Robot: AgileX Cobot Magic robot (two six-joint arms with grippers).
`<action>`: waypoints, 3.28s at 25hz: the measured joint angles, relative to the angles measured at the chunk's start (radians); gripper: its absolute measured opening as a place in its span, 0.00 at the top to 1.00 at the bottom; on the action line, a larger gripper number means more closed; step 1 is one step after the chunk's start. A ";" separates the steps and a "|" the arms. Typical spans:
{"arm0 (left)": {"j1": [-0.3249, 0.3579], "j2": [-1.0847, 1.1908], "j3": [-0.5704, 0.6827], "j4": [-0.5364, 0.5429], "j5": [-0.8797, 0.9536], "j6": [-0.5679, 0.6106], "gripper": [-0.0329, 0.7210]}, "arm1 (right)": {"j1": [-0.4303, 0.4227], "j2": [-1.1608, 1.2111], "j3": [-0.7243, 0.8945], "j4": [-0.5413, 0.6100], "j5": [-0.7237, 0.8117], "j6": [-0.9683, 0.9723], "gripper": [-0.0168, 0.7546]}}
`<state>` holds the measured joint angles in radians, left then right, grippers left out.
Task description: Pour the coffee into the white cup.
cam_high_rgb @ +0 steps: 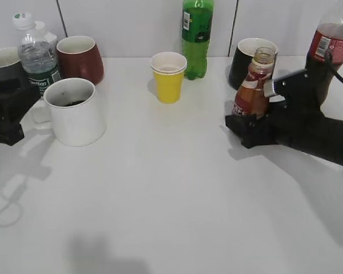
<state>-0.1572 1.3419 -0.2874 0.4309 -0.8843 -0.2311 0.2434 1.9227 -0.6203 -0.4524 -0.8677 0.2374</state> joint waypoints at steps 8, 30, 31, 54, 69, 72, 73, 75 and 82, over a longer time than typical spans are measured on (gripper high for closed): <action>0.000 -0.012 0.000 0.000 0.104 -0.092 0.54 | 0.000 -0.088 0.112 0.035 0.011 0.002 0.12; -0.255 -0.186 -0.427 -0.148 1.448 -0.350 0.46 | 0.000 -0.562 -0.118 0.222 1.198 0.081 0.21; -0.276 -0.194 -0.447 -0.148 1.494 -0.343 0.46 | 0.000 -0.590 -0.132 0.271 1.235 0.040 0.22; -0.339 -0.972 -0.454 -0.265 1.987 -0.038 0.52 | 0.000 -1.552 0.020 0.705 1.774 -0.439 0.23; -0.339 -1.329 -0.259 -0.363 2.004 0.076 0.52 | 0.000 -1.931 0.057 0.411 2.023 -0.209 0.23; -0.339 -1.330 -0.239 -0.363 1.963 0.089 0.52 | 0.000 -1.931 0.091 0.392 1.982 -0.198 0.23; -0.339 -1.330 -0.237 -0.363 1.960 0.091 0.52 | 0.000 -1.931 0.099 0.391 1.960 -0.193 0.23; -0.339 -1.330 -0.237 -0.363 1.957 0.092 0.52 | 0.000 -1.931 0.115 0.391 1.929 -0.179 0.23; -0.339 -1.330 -0.236 -0.363 1.953 0.092 0.54 | 0.000 -1.931 0.120 0.390 1.921 -0.170 0.23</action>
<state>-0.4961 0.0119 -0.5231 0.0680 1.0689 -0.1387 0.2434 -0.0085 -0.5008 -0.0628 1.0534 0.0670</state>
